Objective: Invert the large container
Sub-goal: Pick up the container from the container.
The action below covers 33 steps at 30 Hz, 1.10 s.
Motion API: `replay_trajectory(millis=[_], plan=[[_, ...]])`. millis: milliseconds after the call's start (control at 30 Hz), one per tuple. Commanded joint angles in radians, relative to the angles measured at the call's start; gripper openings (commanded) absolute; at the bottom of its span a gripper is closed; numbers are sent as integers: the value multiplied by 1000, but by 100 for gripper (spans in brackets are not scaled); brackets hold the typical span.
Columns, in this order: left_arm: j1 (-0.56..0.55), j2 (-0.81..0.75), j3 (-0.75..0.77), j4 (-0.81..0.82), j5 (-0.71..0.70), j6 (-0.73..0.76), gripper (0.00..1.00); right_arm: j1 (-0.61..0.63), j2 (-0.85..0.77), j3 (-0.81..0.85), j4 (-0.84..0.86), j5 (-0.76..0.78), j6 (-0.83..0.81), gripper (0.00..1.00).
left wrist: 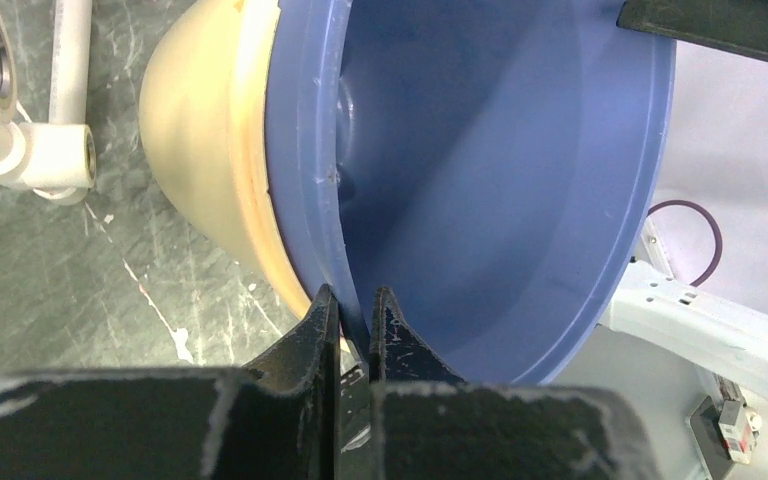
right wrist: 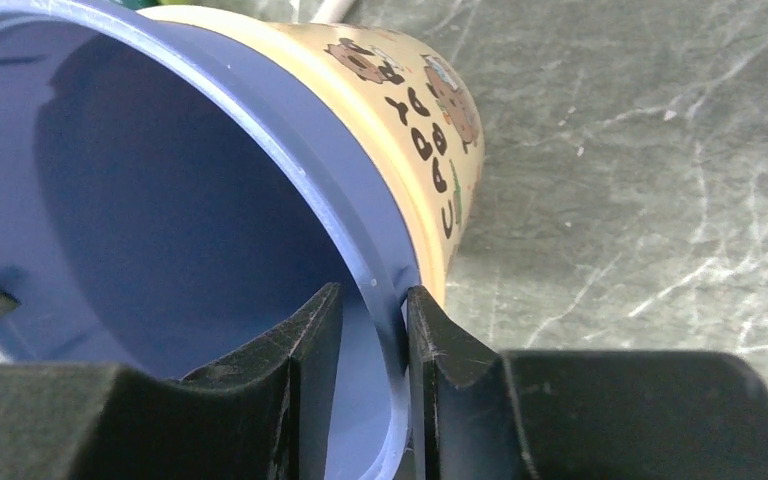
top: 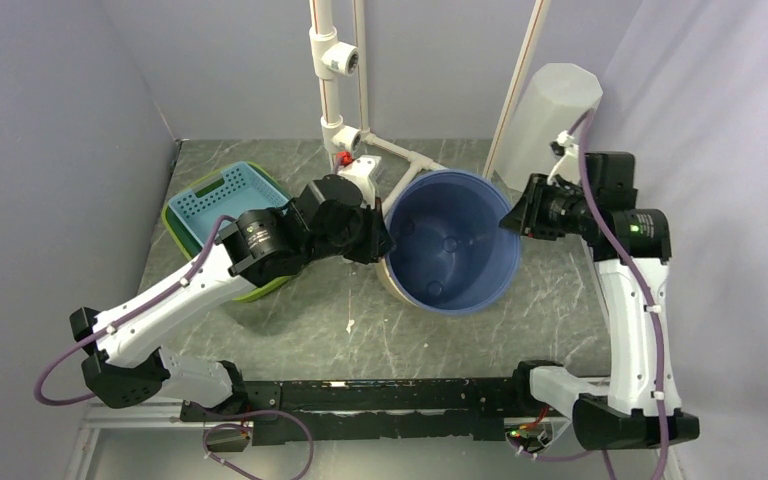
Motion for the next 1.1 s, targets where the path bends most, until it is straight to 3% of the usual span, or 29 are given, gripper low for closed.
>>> replay_trajectory(millis=[0,300,967,1033,1067], plan=[[-12,-38,1,256,330,-6,3,187,27,9,141,120,61,33],[11,-78,-35,279,357,-24,3,339,106,23,128,378,68,32],[50,-113,-77,319,384,-41,3,345,123,-72,239,374,45,31],[52,-120,-80,317,368,-40,3,346,118,-71,246,377,48,11],[55,-120,-77,310,360,-39,3,345,112,-72,252,383,54,6]])
